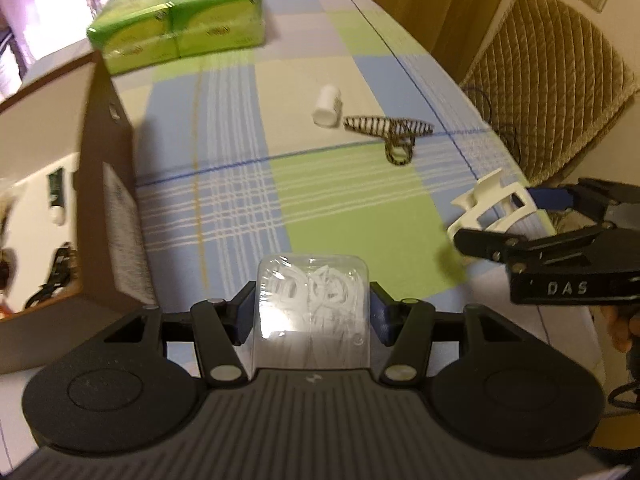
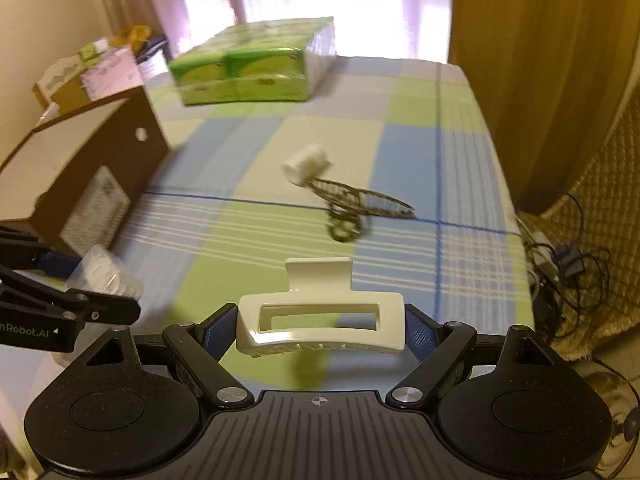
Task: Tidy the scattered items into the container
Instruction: 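Lift and carry the floss box and claw clip with both tools toward the box, then lower both tools into the box and open them to release the items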
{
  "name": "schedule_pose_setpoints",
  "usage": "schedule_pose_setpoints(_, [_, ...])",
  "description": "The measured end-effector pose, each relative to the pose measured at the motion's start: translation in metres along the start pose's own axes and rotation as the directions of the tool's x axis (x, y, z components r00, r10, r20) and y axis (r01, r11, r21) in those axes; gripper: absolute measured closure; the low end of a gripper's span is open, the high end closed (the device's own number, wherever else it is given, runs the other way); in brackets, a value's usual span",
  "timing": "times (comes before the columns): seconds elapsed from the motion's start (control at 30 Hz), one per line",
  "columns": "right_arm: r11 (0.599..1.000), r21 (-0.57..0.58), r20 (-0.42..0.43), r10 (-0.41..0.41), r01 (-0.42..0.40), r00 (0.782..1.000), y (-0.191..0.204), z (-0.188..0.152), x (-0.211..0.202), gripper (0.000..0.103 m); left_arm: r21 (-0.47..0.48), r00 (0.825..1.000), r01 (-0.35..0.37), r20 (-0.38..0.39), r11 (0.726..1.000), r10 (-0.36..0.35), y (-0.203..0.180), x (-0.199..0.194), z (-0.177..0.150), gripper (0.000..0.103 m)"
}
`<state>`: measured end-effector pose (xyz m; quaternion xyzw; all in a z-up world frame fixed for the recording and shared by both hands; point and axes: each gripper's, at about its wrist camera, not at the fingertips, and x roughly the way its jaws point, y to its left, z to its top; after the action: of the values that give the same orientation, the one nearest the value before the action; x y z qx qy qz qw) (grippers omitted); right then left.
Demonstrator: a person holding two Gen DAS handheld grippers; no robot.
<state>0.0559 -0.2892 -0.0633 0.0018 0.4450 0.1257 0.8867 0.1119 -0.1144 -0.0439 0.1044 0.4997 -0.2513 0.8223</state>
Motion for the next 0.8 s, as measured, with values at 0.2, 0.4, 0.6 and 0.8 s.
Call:
schedule_pose_setpoints(0.2, [0.998,-0.038,0.030,0.047,-0.046,0.998,0.035,0.013,-0.019,0.016,-0.039,0.998,-0.014,0.057,0.999,0.016,0.024,-0.035,-0.006,0.051])
schedule_pose_setpoints(0.4, [0.992,-0.061,0.047,0.115,-0.113,0.992,0.078,0.024,-0.034,0.016,-0.074,0.992,-0.016,0.128,0.997,0.025,0.054,-0.073,-0.019,0.051])
schedule_pose_setpoints(0.6, [0.974,-0.106,0.067,0.210,-0.202,0.975,0.134,0.033,-0.042,0.016,-0.114,0.984,-0.033,0.172,0.993,0.053,0.094,-0.109,-0.039,0.051])
schedule_pose_setpoints(0.8, [0.954,-0.140,0.071,0.276,-0.265,0.958,0.184,0.040,-0.040,0.016,-0.154,0.975,-0.055,0.203,0.987,0.086,0.140,-0.141,-0.056,0.051])
